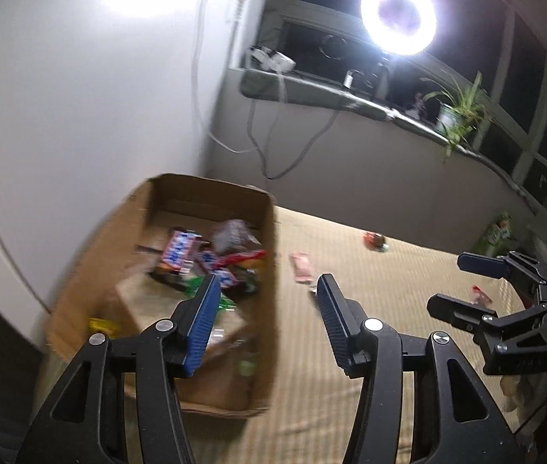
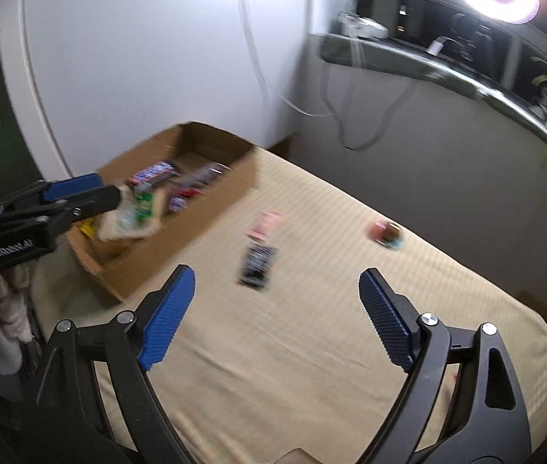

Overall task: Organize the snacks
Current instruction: 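Move both open tools back toward the remaining snacks, then grasp the black candy with the left tool while the right tool grasps the red-sealed fruit bag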

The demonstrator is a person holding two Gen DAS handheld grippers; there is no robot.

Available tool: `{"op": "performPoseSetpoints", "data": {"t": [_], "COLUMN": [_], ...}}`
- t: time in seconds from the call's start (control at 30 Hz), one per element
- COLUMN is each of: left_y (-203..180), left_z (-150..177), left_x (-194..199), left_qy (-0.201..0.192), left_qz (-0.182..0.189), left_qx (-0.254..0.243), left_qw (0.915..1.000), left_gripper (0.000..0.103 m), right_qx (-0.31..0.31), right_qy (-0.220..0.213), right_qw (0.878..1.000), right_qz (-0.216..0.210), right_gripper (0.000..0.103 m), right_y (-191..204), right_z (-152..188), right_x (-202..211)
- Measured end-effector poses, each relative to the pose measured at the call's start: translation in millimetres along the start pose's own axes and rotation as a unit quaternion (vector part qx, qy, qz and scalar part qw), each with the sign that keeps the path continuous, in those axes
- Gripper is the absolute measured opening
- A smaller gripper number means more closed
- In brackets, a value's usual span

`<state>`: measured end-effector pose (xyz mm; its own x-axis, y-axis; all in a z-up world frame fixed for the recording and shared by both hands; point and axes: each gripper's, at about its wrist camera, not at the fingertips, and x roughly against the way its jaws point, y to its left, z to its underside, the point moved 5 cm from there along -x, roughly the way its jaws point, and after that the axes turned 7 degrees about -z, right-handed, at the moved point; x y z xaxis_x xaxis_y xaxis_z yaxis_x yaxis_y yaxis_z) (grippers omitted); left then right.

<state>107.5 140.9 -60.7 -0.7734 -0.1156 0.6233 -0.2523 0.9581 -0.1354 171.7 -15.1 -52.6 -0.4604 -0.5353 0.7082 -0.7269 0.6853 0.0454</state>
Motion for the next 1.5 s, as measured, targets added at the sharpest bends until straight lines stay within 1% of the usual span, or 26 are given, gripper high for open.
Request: {"op": "performPoseSetpoints", "data": {"t": [0.23, 0.43, 0.53, 0.67, 0.77, 0.83, 0.9, 1.03, 1.2, 1.37, 1.4, 1.43, 1.5], "left_y": [-43, -82, -95, -104, -106, -106, -104, -101, -99, -95, -94, -93, -90], "left_z": [8, 23, 30, 39, 44, 47, 48, 50, 51, 48, 47, 46, 43], "left_x": [-14, -34, -44, -62, -73, -79, -85, -96, -107, -117, -119, -120, -122], "left_qy": [0.017, 0.045, 0.058, 0.079, 0.092, 0.098, 0.104, 0.115, 0.126, 0.129, 0.128, 0.126, 0.123], "left_qz": [0.032, 0.056, 0.064, 0.066, 0.064, 0.062, 0.058, 0.052, 0.045, 0.033, 0.029, 0.025, 0.014], "left_qx": [-0.024, -0.053, -0.059, -0.059, -0.058, -0.058, -0.055, -0.052, -0.054, -0.048, -0.046, -0.046, -0.044], "left_qw": [0.9991, 0.9960, 0.9945, 0.9929, 0.9920, 0.9916, 0.9913, 0.9907, 0.9895, 0.9899, 0.9902, 0.9907, 0.9914], "left_gripper": [0.051, 0.051, 0.048, 0.043, 0.041, 0.039, 0.039, 0.039, 0.039, 0.039, 0.039, 0.039, 0.039], "right_qx": [-0.043, -0.083, -0.101, -0.142, -0.178, -0.193, -0.210, -0.232, -0.231, -0.230, -0.230, -0.227, -0.216], "right_qy": [0.009, 0.020, 0.027, 0.036, 0.045, 0.050, 0.055, 0.058, 0.067, 0.074, 0.075, 0.077, 0.084], "right_qw": [0.998, 0.994, 0.992, 0.985, 0.980, 0.977, 0.973, 0.969, 0.968, 0.968, 0.968, 0.968, 0.969], "right_qz": [0.047, 0.068, 0.075, 0.086, 0.076, 0.080, 0.081, 0.070, 0.068, 0.072, 0.072, 0.075, 0.087], "right_gripper": [0.089, 0.089, 0.089, 0.089, 0.089, 0.084, 0.083, 0.082, 0.082, 0.082, 0.081, 0.078, 0.074], "right_y": [-56, -95, -112, -140, -159, -169, -180, -194, -201, -207, -208, -209, -208], "right_z": [35, 67, 83, 107, 121, 127, 133, 137, 132, 128, 127, 127, 125], "right_x": [24, 37, 41, 46, 43, 40, 35, 26, 10, -4, -6, -8, -14]}}
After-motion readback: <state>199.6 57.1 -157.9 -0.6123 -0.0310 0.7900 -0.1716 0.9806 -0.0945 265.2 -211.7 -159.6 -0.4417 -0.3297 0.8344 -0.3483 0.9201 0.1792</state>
